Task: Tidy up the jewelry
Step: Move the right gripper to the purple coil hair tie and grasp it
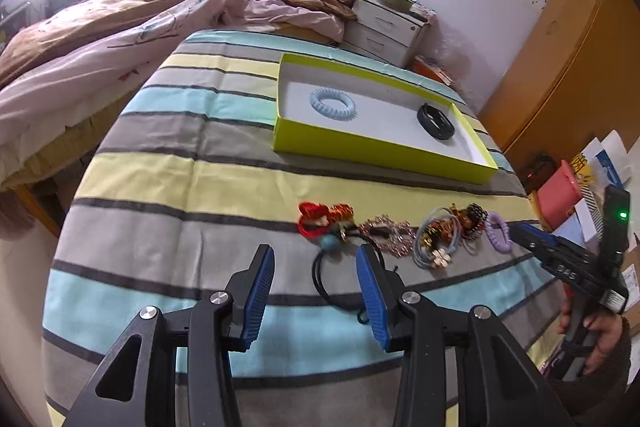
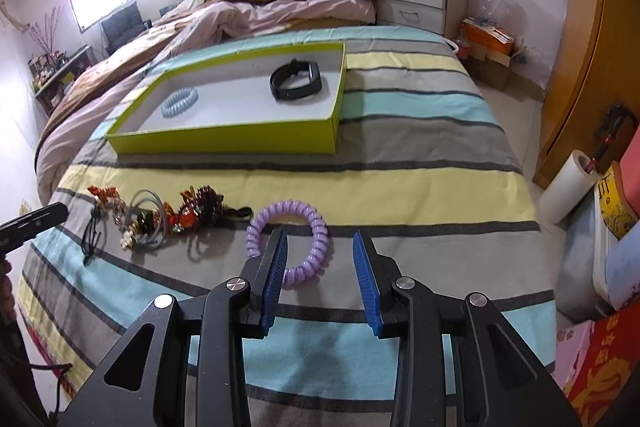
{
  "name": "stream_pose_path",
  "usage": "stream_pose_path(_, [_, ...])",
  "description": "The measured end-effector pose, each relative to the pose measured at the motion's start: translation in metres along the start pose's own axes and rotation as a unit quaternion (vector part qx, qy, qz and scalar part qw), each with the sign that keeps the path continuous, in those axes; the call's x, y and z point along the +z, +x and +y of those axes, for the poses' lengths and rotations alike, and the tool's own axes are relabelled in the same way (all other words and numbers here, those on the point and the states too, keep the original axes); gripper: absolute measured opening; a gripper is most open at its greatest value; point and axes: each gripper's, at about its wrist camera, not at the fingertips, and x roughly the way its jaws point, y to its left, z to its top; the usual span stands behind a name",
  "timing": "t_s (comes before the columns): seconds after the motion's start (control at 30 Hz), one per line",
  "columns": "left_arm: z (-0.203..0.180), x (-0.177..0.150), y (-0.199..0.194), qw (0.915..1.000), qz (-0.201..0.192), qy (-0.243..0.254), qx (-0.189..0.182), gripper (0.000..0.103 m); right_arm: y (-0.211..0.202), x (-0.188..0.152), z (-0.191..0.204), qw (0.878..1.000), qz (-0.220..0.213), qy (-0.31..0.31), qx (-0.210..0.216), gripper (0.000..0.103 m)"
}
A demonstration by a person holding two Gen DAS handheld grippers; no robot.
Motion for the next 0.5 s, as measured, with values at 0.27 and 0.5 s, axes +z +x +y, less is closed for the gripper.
stream_pose_path(0.27, [0.005, -0.011, 0.006, 0.9998, 0.018, 0.001, 0.005, 0.042, 0.013, -0.001, 0.006, 1.000, 0.019, -0.013, -0.016, 0.036])
stream_pose_path(0.5, [0.008, -0.013, 0.005, 0.9998, 0.018, -0.004, 0.008, 0.042, 0.015, -0.003, 0.010, 0.999, 0.016, -0.018, -0.035, 0.035])
